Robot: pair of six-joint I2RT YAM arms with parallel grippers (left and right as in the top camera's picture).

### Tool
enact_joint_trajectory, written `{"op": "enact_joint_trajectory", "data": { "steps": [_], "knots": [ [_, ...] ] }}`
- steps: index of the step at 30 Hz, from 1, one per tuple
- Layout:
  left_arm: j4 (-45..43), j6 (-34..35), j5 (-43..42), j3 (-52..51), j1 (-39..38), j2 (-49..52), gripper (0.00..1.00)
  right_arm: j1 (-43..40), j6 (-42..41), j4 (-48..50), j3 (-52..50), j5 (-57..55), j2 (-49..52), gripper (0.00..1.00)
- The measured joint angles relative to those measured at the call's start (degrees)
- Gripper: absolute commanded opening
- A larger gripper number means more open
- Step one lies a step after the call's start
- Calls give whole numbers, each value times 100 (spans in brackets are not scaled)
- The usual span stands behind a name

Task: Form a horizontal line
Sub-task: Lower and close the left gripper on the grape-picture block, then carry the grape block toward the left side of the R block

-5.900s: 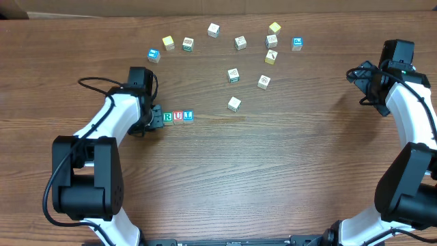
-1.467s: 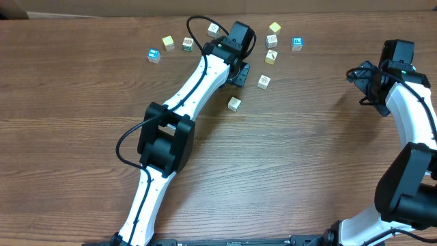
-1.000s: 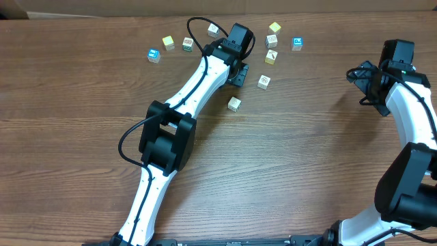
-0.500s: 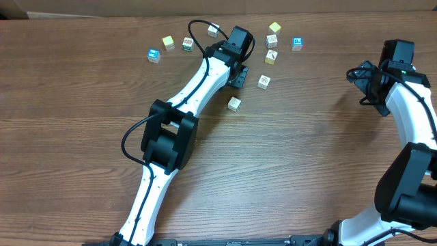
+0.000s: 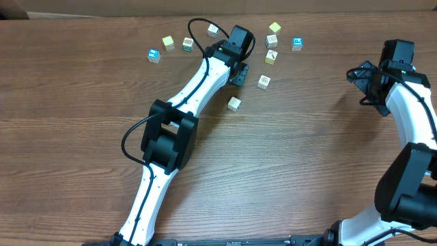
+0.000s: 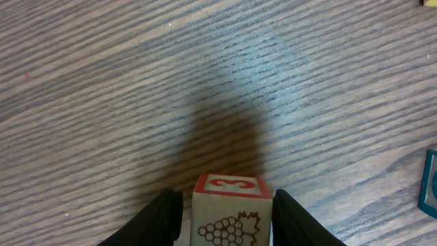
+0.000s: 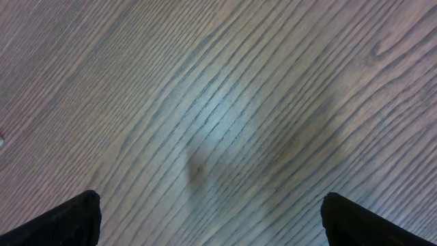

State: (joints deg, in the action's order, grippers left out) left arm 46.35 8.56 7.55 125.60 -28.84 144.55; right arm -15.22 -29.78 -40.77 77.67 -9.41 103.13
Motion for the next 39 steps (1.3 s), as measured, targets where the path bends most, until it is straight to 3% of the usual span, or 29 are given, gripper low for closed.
{"op": "enact_joint_trajectory", "data": {
  "steps": [6, 14, 26, 39],
  "knots": [
    [-79, 0, 2, 0, 0, 0, 39, -2, 2, -4, -2, -2, 0, 100],
    [-72, 2, 2, 0, 0, 0, 25, 0, 2, 0, 0, 0, 0, 100],
    [415, 26, 240, -9, 0, -144, 20, 0, 2, 0, -2, -2, 0, 100],
    [2439, 334, 1121, -44, 118, -2538, 15, -2, 4, -4, 0, 0, 0, 100]
  ]
}}
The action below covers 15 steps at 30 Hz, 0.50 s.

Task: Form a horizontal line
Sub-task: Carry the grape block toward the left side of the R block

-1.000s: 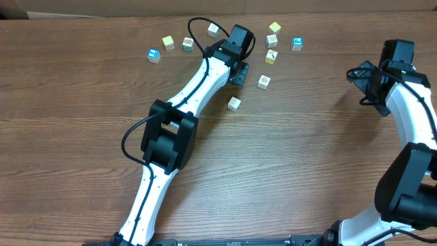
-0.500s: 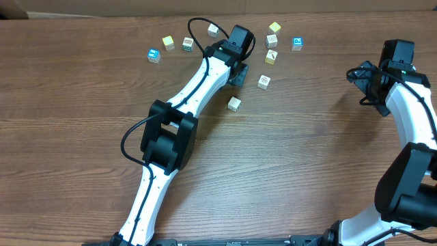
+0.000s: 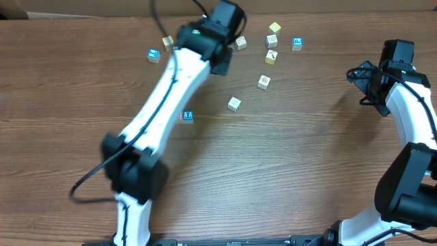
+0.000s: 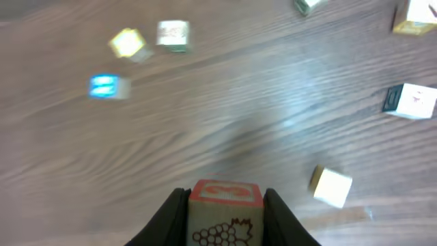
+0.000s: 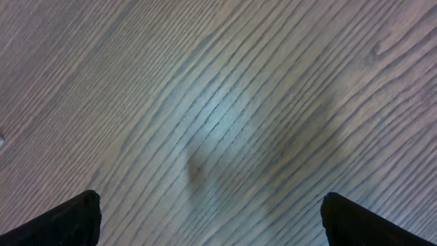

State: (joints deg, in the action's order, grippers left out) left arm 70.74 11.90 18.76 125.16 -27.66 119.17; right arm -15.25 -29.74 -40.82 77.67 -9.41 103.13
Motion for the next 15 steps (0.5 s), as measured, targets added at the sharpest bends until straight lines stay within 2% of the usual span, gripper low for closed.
{"op": "enact_joint_trajectory", "data": {
  "steps": [6, 15],
  "knots": [
    [1154, 221, 127, 2, 555, -813, 15, 2, -2, 4, -2, -2, 0, 100],
    [2470, 881, 136, 2, 1589, -1097, 15, 0, -2, 4, 0, -2, 0, 100]
  ]
}}
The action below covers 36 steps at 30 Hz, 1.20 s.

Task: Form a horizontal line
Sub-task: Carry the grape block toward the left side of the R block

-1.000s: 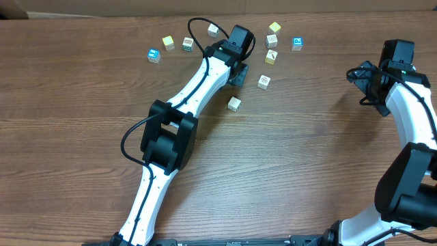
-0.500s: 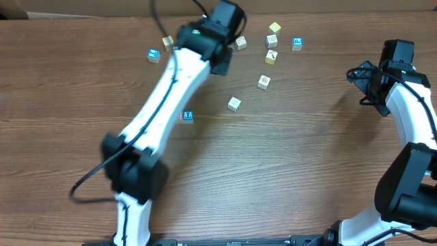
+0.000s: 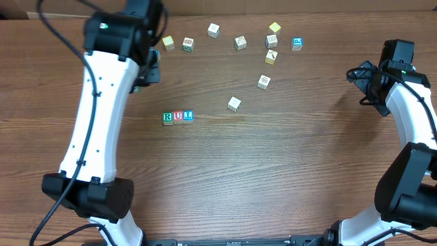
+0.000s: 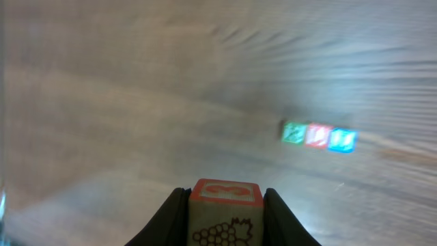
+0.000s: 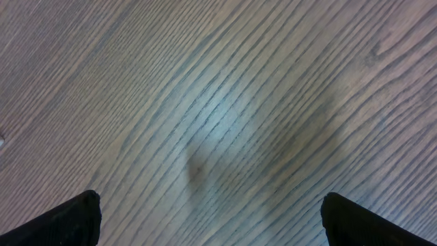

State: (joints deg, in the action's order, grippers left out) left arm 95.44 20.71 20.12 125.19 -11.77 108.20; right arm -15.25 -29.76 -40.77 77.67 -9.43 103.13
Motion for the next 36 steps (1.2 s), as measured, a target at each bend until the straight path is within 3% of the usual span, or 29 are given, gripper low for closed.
{"op": "enact_joint_trajectory", "data": {
  "steps": [6, 12, 17, 20, 28, 36],
  "knots": [
    [114, 190, -87, -199, 332, -4, 16, 0, -2, 0, 0, 0, 0, 100],
    [-72, 304, -127, -1040, 326, -11, 17, 2, -2, 0, -2, 4, 0, 100],
    [-890, 345, -146, -2076, 326, -11, 14, 2, 0, 0, 0, 0, 0, 100],
    [-1488, 361, -151, -2667, 330, -11, 6, 0, 0, -4, 0, 2, 0, 100],
    [-2542, 328, -258, -3676, 610, -11, 6, 2, 2, -2, -2, 2, 0, 100],
    [-3974, -39, -1115, -4457, 1154, -11, 11, 0, 0, 0, -2, 0, 0, 100]
  ]
}}
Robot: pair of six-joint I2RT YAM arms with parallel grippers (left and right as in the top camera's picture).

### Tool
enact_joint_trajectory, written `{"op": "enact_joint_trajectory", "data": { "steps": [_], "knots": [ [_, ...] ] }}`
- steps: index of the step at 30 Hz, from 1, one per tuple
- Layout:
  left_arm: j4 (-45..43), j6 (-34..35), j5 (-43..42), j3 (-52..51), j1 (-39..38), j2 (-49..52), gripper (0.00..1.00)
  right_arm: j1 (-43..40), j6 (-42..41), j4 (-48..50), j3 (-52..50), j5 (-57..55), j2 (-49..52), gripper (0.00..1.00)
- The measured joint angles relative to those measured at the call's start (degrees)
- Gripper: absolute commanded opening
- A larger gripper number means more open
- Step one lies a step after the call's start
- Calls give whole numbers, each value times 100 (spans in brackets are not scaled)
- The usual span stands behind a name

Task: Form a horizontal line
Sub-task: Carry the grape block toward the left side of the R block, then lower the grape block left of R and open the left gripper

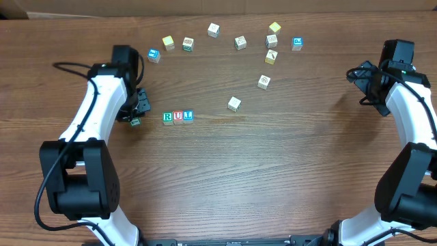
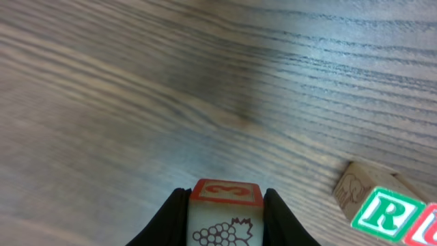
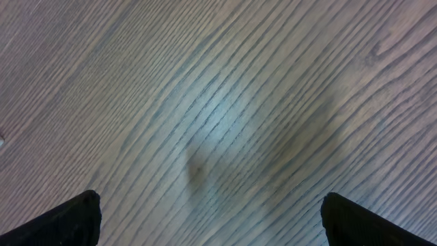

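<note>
My left gripper (image 2: pixel 225 220) is shut on a wooden block (image 2: pixel 225 205) with a red 3 on top and grapes on its near face. It holds the block low over the table, just left of a row of three lettered blocks (image 1: pixel 177 117) reading R, U, L. The green R block (image 2: pixel 386 213) shows at the lower right of the left wrist view. In the overhead view the left gripper (image 1: pixel 135 115) sits a short gap from the row's left end. At the far right, my right gripper (image 3: pixel 212 229) is open over bare wood.
Several loose blocks lie scattered along the back of the table, from a blue one (image 1: pixel 153 55) to another blue one (image 1: pixel 297 44). Two more lie nearer the middle (image 1: pixel 234 104) (image 1: pixel 263 81). The right arm (image 1: pixel 399 89) stands at the right edge.
My left gripper, still holding the 3 block, has come from higher up and further back on the left to low beside the left end of the R-U-L row. The right arm is unmoved.
First my left jaws stood round the 3 block among the loose blocks at the back. Then the block was held above the table there, later over the left back area with the row in sight. Now it hangs low beside the R block.
</note>
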State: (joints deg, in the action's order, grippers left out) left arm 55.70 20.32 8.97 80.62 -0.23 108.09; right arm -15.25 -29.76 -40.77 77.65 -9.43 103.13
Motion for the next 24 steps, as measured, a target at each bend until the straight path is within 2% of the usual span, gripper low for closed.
{"op": "enact_joint_trajectory", "data": {
  "steps": [7, 24],
  "knots": [
    [-444, -426, -302, -164, -101, 0, 13, 2, -2, -2, 2, 0, 0, 100],
    [-1617, -575, -302, -955, -166, 0, 17, 2, -2, -2, 2, 2, 0, 100]
  ]
}}
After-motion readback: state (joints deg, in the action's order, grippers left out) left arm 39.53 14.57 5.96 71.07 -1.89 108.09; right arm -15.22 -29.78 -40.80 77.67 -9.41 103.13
